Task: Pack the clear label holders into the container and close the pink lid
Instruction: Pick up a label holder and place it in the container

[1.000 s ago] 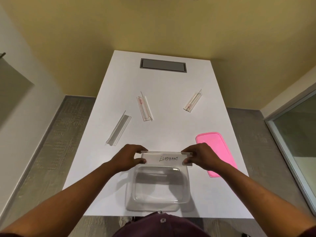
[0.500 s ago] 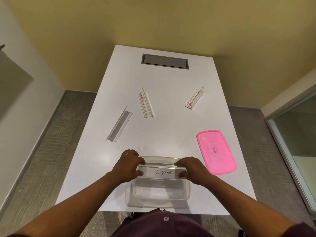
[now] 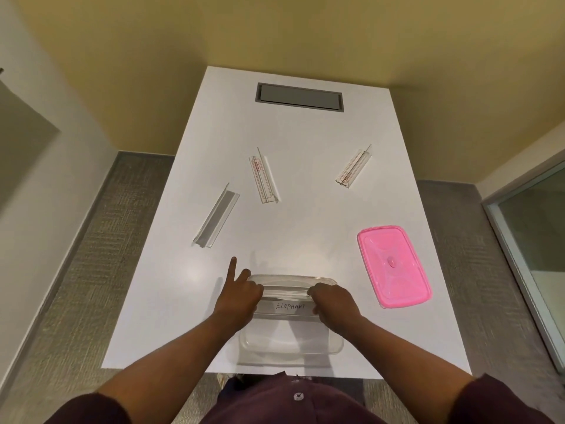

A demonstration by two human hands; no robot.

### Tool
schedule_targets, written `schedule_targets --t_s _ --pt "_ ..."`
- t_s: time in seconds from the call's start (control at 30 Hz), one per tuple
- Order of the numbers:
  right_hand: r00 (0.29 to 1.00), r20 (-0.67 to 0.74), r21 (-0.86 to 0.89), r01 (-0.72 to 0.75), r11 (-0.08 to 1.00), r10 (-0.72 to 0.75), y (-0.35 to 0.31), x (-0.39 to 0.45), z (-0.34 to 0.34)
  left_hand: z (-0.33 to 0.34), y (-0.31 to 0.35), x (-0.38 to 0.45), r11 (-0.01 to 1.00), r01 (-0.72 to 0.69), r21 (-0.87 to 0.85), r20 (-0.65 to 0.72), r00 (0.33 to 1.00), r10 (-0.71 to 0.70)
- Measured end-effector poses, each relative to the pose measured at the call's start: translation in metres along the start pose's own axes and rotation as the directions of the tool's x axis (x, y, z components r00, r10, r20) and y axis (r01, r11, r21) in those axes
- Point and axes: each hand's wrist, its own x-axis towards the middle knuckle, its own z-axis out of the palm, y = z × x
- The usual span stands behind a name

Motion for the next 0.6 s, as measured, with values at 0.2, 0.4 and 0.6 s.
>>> schedule_targets --t_s 0.2,0.4,0.6 --pt "0.999 -0.036 -0.059 -0.025 0.998 0.023 -0.006 0.005 0.007 0.006 0.004 0.007 1.000 0.020 0.009 0.004 1.000 -0.020" --pt "0.998 -0.047 -0.062 -0.042 0.997 0.039 -0.010 0.009 0.011 0.012 0.006 0.009 0.999 0.040 0.007 0.006 0.999 -0.040" --pt "0.997 -0.051 -0.078 -0.069 0.995 0.065 -0.013 0.009 0.018 0.016 0.011 0.012 0.996 0.085 -0.003 0.027 0.996 -0.085"
